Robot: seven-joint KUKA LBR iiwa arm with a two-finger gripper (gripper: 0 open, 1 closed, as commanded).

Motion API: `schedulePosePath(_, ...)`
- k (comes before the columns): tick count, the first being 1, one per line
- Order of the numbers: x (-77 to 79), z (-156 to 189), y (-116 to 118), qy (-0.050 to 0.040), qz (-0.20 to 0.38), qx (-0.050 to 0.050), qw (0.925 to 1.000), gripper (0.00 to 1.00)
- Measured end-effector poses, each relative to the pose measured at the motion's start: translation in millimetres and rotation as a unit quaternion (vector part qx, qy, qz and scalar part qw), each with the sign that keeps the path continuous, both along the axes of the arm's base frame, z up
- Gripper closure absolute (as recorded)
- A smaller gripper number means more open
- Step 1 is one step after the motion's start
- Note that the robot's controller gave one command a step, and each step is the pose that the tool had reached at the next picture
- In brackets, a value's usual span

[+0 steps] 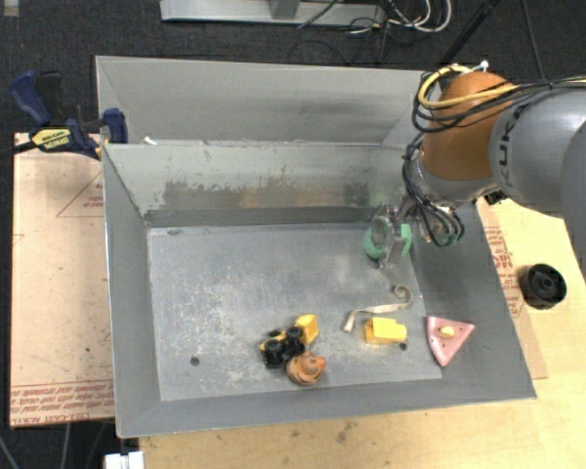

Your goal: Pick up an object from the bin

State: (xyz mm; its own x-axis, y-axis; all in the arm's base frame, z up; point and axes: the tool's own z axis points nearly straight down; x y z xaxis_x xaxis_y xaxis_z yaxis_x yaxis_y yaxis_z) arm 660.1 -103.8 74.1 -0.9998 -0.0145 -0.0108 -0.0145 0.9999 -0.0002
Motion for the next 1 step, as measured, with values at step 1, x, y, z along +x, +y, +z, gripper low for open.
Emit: schedulePosePath(1, -13.9, 50.0, 2.2, 0.0070, 0.001, 0.001, 1.0000, 1.00)
